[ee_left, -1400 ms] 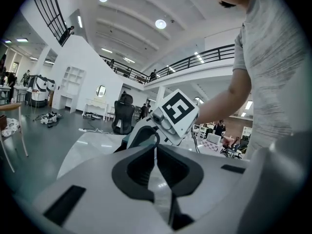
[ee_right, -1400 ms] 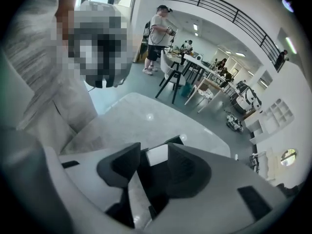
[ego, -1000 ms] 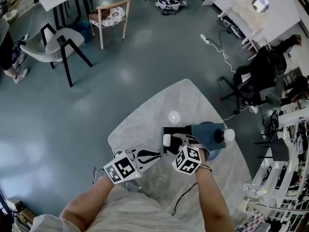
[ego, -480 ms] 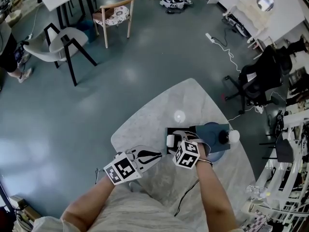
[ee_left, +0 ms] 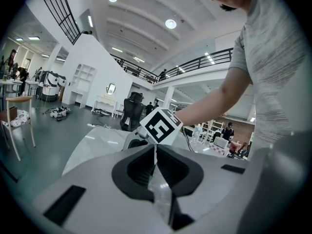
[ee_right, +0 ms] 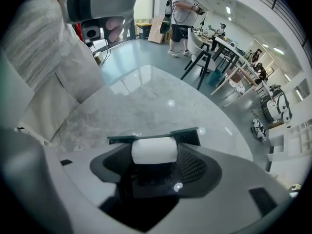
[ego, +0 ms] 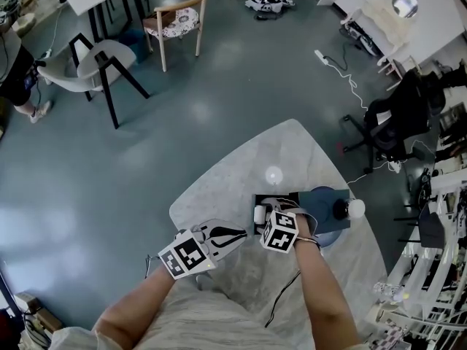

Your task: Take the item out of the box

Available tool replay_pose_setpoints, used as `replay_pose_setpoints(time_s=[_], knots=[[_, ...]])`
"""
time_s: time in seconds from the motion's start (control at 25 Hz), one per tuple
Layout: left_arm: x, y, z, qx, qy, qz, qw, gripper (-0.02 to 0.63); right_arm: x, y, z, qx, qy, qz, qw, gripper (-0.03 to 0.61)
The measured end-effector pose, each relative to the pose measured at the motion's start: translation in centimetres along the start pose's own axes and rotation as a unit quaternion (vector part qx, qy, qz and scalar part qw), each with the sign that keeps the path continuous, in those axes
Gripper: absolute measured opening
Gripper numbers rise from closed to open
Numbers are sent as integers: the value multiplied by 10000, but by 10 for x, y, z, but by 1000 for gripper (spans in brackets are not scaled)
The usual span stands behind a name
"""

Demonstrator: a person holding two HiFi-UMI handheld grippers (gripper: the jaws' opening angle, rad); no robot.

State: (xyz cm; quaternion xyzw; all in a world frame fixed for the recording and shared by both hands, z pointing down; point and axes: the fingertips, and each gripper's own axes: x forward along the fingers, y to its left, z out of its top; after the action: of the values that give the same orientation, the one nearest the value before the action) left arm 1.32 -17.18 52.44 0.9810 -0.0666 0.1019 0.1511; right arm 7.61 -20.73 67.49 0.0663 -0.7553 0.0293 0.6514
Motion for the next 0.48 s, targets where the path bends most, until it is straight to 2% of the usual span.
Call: replay_pose_setpoints(time_s=[0.48], knots=[[-1,-2,1,31,-3,35,10000,28,4,-3,-4,354,-24,-66,9993,308]])
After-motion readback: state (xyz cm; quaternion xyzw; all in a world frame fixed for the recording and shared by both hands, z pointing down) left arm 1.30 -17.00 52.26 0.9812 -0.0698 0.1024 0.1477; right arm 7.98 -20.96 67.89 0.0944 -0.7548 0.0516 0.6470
